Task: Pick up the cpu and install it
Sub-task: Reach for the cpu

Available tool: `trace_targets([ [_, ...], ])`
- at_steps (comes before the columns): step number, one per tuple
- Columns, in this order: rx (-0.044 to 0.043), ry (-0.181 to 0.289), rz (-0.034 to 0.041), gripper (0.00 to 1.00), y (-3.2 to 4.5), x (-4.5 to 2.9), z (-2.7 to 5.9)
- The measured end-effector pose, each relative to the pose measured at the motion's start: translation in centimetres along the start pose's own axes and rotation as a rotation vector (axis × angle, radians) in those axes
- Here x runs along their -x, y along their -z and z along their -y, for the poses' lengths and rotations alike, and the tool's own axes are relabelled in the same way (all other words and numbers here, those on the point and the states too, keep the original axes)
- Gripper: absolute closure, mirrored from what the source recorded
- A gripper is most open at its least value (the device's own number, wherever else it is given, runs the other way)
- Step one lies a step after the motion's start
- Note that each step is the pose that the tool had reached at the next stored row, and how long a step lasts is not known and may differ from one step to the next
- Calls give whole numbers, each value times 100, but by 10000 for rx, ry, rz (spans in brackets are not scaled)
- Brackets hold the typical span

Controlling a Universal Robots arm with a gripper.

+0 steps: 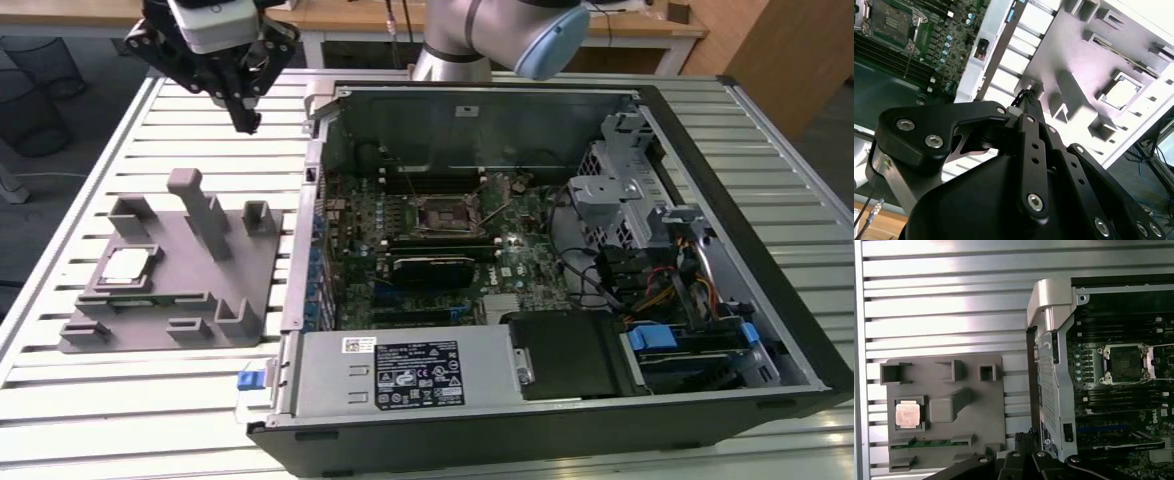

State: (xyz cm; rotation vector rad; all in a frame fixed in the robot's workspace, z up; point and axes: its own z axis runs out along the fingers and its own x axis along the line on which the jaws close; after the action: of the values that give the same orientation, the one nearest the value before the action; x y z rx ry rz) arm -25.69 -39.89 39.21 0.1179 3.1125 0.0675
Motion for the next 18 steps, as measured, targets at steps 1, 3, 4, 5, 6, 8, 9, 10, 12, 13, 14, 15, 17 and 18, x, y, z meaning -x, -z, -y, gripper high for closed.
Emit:
trace_targets([
  [1, 0, 0, 0, 89, 0, -23, 2],
  [3, 1, -1, 0, 89, 1, -68, 5],
  [4, 0, -1, 0, 89, 2, -93, 7],
  [5, 0, -1, 0, 89, 2, -115, 9],
  [6, 1, -1, 1, 89, 2, -136, 10],
  [8, 1, -1, 1, 89, 2, -180, 14],
  [9, 1, 0, 0, 89, 3, -205, 16],
  [10, 0, 0, 0, 89, 3, -230, 21],
  [12, 1, -1, 0, 89, 4, -280, 42],
  [13, 0, 0, 0, 89, 4, -297, 56],
  [14, 1, 0, 1, 89, 4, -312, 73],
  [15, 2, 0, 1, 89, 5, -328, 92],
  [17, 0, 0, -1, 89, 7, -360, 128],
  [18, 1, -2, 0, 89, 7, -376, 145],
])
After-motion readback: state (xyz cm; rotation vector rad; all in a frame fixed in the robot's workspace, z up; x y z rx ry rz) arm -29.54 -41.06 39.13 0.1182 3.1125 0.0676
